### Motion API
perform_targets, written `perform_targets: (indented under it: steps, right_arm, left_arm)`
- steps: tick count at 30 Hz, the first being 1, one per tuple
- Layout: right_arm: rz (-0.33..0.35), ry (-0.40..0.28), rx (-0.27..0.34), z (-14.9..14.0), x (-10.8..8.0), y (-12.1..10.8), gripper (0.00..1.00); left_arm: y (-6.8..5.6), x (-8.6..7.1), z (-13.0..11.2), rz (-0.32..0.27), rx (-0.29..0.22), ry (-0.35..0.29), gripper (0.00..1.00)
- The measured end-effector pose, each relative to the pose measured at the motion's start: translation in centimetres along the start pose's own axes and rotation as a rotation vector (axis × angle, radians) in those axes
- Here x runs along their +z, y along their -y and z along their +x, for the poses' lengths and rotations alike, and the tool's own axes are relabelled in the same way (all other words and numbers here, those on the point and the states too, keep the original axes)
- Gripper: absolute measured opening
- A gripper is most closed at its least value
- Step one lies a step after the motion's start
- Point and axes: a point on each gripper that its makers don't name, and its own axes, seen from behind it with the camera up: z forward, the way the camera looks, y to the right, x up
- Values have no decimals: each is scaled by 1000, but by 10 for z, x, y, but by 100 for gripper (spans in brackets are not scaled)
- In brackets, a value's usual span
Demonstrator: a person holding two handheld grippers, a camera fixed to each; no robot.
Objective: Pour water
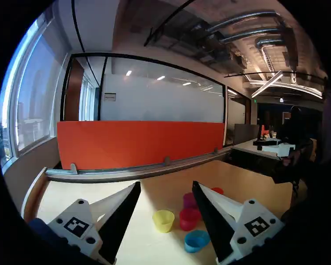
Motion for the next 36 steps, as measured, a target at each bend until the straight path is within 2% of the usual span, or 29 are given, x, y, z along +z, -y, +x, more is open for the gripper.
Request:
perform_targets:
  steps: [5,14,26,36]
  right_arm:
    - [19,24,-12,-4,0,5,100]
    - [62,99,-38,-21,1,15,100]
    - [96,165,-71,-38,-2,21,100]
    - [117,229,-75,-67,-4,24,100]
  left_arm:
    - [-8,-3,-4,-37,10,10,86]
    - [-24,-9,-24,-100,46,68,86]
    - [-31,-9,-44,-155,54,115,86]
    - [-38,-9,-75,-188,62,163,86]
